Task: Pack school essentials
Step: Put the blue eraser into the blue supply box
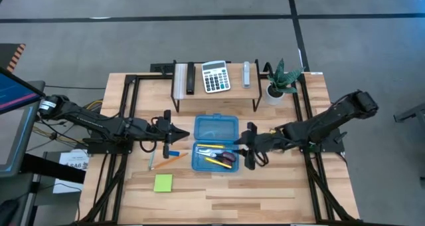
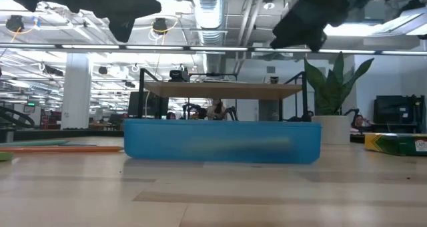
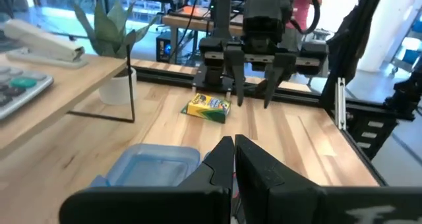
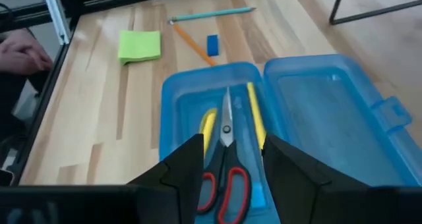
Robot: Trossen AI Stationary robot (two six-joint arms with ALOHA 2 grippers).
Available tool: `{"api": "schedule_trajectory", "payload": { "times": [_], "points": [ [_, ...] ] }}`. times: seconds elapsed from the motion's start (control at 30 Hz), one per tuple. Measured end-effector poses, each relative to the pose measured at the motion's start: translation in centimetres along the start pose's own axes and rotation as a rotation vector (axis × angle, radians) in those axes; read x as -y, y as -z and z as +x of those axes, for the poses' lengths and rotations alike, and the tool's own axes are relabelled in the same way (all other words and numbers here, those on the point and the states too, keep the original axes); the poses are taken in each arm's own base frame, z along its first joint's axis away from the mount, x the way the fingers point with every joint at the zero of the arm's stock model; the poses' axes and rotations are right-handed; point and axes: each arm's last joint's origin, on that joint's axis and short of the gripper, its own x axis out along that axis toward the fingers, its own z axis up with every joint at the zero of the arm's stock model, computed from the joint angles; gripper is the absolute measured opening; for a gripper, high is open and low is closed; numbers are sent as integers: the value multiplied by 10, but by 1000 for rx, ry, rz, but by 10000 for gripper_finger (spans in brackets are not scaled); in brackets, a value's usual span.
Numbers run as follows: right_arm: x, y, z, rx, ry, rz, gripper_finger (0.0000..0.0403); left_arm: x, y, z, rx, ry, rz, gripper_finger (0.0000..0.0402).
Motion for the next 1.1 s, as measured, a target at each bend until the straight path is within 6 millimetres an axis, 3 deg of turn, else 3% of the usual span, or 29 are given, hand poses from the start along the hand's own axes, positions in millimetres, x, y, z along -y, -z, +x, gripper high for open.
{"api": "schedule_trajectory", "payload": {
  "times": [0.27,0.6,0.97,1.1],
  "points": [
    [16,11,-4,39,17,32,171,-3,9,-1,-83,-65,-91,1],
    [3,11,-7,66,-38,35,170,-11,30,-6,-265,-223,-212,1],
    [4,11,-7,69,-35,35,166,-12,30,-6,-264,-234,-168,1],
    [4,11,-7,69,-35,25,165,-7,25,-4,-226,-163,-181,3]
  ]
}}
